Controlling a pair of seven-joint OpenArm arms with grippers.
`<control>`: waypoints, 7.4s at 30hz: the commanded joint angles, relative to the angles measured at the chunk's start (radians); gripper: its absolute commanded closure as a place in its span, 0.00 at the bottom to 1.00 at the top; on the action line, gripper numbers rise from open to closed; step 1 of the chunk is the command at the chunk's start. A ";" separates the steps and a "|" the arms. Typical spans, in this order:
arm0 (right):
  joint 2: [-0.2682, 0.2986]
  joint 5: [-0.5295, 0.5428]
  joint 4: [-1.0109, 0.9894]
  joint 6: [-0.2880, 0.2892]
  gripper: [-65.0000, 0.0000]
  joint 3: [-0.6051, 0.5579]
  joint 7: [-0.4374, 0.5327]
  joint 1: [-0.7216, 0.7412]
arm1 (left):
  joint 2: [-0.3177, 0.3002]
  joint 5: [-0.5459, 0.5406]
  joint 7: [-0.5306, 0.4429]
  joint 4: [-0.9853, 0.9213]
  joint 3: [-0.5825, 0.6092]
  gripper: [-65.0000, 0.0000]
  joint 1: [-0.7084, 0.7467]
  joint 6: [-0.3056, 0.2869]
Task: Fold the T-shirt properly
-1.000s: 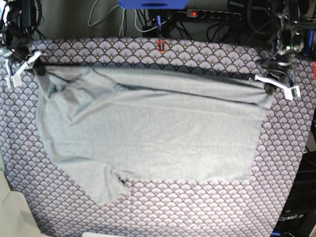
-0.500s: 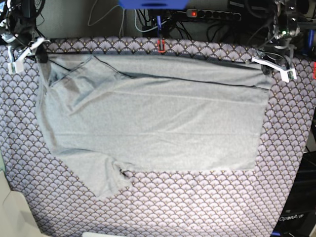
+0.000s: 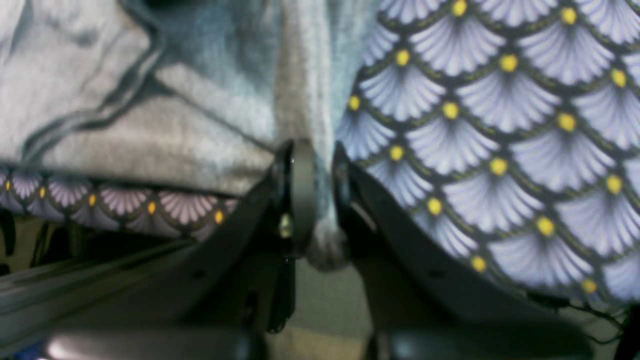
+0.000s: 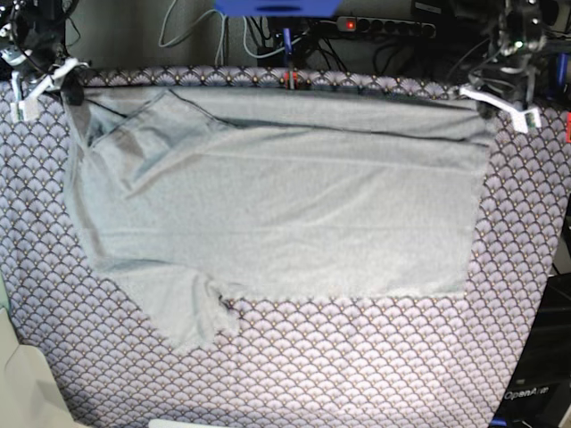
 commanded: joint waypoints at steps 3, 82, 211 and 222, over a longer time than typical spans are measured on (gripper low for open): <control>0.017 -0.003 0.008 -0.002 1.00 0.014 0.033 -0.017 | -0.014 0.020 -0.019 -0.012 -0.035 1.00 0.001 -0.076; -0.070 -0.006 0.063 -0.002 1.00 -0.026 0.033 -0.005 | 0.107 0.023 0.165 0.051 -0.399 1.00 -0.100 -0.455; -0.510 -0.732 0.372 -0.002 0.83 -0.096 0.028 0.111 | 0.133 0.123 0.167 0.042 -0.397 1.00 -0.159 -0.456; -0.510 -0.732 0.401 -0.002 1.00 -0.095 0.033 0.118 | 0.133 0.123 0.167 0.042 -0.397 1.00 -0.159 -0.456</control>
